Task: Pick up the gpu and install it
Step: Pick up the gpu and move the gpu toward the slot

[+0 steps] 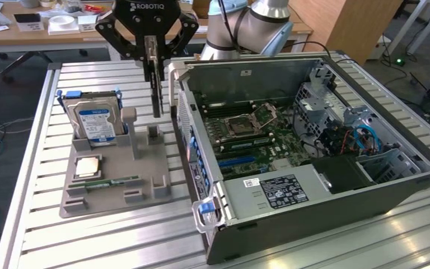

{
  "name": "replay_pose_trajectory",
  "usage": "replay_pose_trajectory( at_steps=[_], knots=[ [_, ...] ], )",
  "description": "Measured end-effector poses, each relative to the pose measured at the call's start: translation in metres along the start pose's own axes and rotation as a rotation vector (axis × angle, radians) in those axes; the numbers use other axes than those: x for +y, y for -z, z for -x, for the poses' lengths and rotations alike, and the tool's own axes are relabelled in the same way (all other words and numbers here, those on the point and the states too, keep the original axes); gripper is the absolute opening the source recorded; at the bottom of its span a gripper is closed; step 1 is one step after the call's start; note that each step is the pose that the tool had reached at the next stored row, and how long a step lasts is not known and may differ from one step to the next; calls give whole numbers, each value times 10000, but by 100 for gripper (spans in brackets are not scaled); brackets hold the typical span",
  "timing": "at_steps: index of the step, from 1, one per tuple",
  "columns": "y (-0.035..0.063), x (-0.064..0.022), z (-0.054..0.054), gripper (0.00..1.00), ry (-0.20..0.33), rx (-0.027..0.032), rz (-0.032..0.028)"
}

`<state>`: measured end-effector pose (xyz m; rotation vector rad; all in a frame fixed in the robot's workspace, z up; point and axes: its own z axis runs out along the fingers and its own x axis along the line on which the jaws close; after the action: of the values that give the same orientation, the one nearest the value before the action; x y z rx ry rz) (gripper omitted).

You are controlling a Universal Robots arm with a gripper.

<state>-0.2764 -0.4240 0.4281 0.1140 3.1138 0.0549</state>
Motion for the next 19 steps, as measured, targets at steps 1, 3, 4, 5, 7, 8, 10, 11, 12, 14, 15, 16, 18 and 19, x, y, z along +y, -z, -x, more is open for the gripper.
replay_pose_trajectory(
  at_steps=[1,3,4,5,7,8,10,11,12,14,15,16,18,19],
  knots=[
    [-1,1,16,26,2,0,1],
    [-2,4,50,26,7,0,2],
    [-3,5,66,26,9,-1,3],
    [-3,6,82,26,11,-1,2],
    [-3,8,111,26,14,0,4],
    [-4,9,125,26,16,0,5],
    [-5,11,153,26,20,0,5],
    [-5,12,167,26,22,1,6],
    [-5,13,182,26,24,1,6],
    [-6,16,209,26,26,1,6],
    [-6,16,221,26,28,1,6],
    [-6,17,233,26,30,1,6],
    [-7,19,256,26,33,1,7],
    [-7,20,267,26,34,1,7]
  ],
)
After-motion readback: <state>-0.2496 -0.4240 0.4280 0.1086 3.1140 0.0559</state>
